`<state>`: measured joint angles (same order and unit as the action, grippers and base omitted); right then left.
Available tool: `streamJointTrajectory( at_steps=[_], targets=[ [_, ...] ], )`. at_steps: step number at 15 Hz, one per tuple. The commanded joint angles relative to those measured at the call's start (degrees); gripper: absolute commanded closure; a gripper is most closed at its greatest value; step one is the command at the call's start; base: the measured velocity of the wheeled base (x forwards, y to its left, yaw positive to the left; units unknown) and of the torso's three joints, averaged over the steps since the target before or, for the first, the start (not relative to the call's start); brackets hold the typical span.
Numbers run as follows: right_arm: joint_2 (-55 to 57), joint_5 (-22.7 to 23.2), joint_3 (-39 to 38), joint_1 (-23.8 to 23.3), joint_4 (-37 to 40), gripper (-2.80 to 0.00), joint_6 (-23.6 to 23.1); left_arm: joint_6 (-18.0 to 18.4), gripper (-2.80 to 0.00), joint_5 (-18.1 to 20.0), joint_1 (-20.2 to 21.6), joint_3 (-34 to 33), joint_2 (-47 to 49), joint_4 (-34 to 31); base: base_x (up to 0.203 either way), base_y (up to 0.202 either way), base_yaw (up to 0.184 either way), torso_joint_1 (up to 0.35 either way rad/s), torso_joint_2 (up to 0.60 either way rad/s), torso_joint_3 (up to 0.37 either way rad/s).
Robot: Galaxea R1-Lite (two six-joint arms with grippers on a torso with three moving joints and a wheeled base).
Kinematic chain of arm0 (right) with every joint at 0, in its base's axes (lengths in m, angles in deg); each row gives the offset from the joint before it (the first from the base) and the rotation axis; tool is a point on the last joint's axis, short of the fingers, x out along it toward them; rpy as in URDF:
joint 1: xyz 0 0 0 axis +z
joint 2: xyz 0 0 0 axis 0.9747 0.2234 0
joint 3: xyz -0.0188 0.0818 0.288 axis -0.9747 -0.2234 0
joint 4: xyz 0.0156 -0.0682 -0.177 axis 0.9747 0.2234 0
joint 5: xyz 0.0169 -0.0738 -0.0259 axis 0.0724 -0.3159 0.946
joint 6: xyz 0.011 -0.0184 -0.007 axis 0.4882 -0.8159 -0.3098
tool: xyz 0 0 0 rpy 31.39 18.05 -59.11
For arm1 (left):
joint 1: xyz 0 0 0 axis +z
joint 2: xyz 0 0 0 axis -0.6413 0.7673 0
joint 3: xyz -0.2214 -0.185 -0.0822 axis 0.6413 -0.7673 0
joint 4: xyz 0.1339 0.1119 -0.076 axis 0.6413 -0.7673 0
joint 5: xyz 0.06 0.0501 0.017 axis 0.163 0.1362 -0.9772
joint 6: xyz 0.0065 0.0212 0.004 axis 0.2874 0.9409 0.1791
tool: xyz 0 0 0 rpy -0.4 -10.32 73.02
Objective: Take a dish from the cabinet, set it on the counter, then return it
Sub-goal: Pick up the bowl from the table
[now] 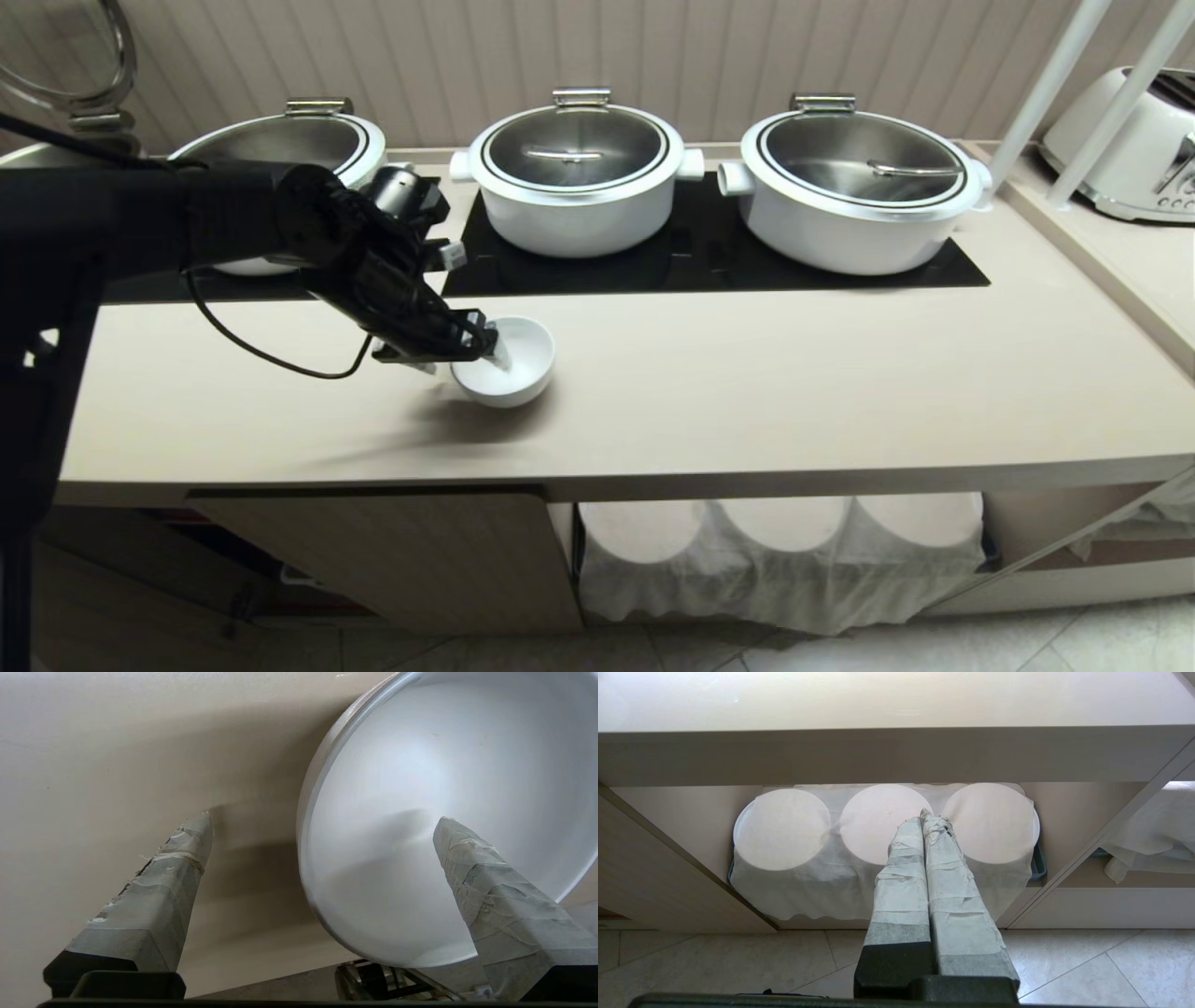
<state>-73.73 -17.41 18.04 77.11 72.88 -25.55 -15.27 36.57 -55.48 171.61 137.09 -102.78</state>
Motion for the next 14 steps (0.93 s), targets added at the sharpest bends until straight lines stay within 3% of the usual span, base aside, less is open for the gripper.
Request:
streamJointTrajectory(
  at_steps=[1,14],
  targets=[
    [0.0,0.0,0.0,0.0,0.0,0.00,0.0,-0.1,-2.80,0.1,-0.1,0.0,1.1,-0.2,0.000,0.000,0.000,0.000,0.00,0.000],
    [0.0,0.0,0.0,0.1,0.0,0.00,0.0,-0.5,-2.74,0.3,-0.1,-0.1,2.5,-0.2,0.000,0.000,0.000,0.000,0.00,0.000]
  ],
)
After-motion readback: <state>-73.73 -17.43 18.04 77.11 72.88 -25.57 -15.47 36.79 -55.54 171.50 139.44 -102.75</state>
